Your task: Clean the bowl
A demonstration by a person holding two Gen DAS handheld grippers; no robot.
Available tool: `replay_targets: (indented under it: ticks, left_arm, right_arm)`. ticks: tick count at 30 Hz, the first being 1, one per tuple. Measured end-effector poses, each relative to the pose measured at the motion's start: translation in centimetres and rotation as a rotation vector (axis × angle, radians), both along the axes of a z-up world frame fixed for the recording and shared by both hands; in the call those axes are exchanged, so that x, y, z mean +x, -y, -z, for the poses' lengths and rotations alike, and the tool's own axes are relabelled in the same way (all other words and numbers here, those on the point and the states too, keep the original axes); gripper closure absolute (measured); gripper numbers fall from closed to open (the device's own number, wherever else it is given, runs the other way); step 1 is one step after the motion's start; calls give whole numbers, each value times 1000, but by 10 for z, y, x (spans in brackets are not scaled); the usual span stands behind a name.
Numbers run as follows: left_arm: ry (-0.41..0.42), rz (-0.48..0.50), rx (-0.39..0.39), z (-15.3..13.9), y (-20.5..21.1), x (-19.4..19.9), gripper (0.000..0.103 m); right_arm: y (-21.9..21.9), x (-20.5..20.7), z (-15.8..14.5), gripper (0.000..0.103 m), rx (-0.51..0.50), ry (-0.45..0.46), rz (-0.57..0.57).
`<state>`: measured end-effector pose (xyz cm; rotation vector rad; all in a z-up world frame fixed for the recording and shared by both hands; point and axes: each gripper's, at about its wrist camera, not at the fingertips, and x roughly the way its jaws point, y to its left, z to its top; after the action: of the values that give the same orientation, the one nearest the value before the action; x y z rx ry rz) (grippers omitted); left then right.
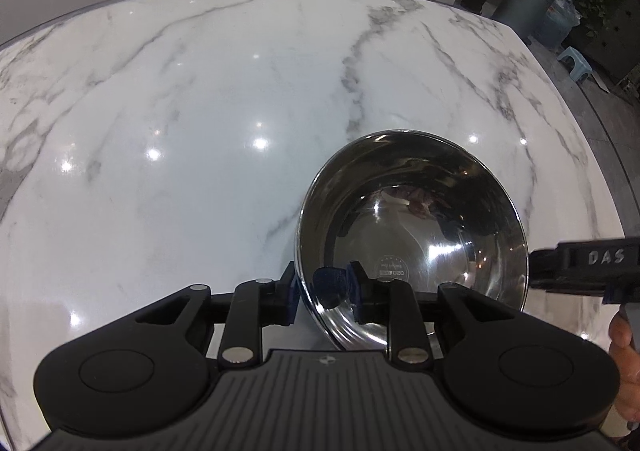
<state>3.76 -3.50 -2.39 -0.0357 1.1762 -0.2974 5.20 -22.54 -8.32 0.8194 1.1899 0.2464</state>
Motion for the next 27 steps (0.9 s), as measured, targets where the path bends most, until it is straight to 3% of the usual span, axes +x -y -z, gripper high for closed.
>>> replay_targets:
  ticks: [9,22,27]
  left_arm:
    - [33,-33,-2,-4,-6,5,91]
    - [43,-54,-19,-2,-6,8,91]
    - [-32,-86,-61,4,-9,9,80]
  right_arm:
    - [19,2,-19,93,140,144,88]
    - [7,10,0,93,43,26,28]
    - [6,6,6,93,46,-3,25]
